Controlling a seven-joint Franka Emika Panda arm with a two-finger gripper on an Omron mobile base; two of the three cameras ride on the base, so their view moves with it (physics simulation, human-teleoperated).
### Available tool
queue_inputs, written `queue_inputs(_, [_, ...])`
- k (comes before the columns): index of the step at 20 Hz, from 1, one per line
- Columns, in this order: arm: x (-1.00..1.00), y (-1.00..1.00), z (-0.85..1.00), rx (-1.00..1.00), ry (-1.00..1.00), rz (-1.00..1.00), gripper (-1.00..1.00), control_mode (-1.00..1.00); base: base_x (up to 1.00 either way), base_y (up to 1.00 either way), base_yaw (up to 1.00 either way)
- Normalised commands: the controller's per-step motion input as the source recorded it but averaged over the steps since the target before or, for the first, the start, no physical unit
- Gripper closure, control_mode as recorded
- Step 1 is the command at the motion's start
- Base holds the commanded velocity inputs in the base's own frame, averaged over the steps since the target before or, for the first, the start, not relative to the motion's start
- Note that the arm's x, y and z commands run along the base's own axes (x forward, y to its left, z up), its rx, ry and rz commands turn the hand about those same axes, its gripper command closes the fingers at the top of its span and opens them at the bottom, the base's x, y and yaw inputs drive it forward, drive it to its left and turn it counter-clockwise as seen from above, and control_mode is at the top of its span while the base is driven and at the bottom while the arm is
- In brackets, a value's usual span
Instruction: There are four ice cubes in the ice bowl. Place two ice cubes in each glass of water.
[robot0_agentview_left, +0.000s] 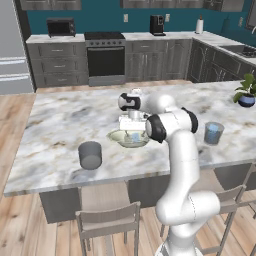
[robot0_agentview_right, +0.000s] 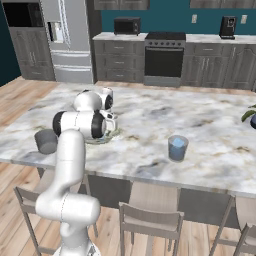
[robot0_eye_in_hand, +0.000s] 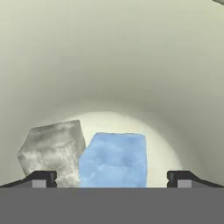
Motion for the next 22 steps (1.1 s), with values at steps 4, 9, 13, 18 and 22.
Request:
queue_inputs(4, [0.08,0.0,-0.13,0.05,0.0,-0.04,-1.0,-1.0,0.0,0.0,0.0])
queue_inputs(9, [-0.48,0.0,0.0,0.01,0.0,-0.03,-1.0,-1.0,0.0,0.0,0.0])
queue_inputs(13, [-0.38,0.0,-0.06,0.0,0.0,-0.04,-1.0,-1.0,0.0,0.0,0.0])
queue_inputs(18, [-0.29,0.0,-0.04,0.0,0.0,-0.03,-1.0,-1.0,0.0,0.0,0.0])
queue_inputs(22, [0.0,0.0,-0.15,0.0,0.0,-0.03,-1.0,-1.0,0.0,0.0,0.0])
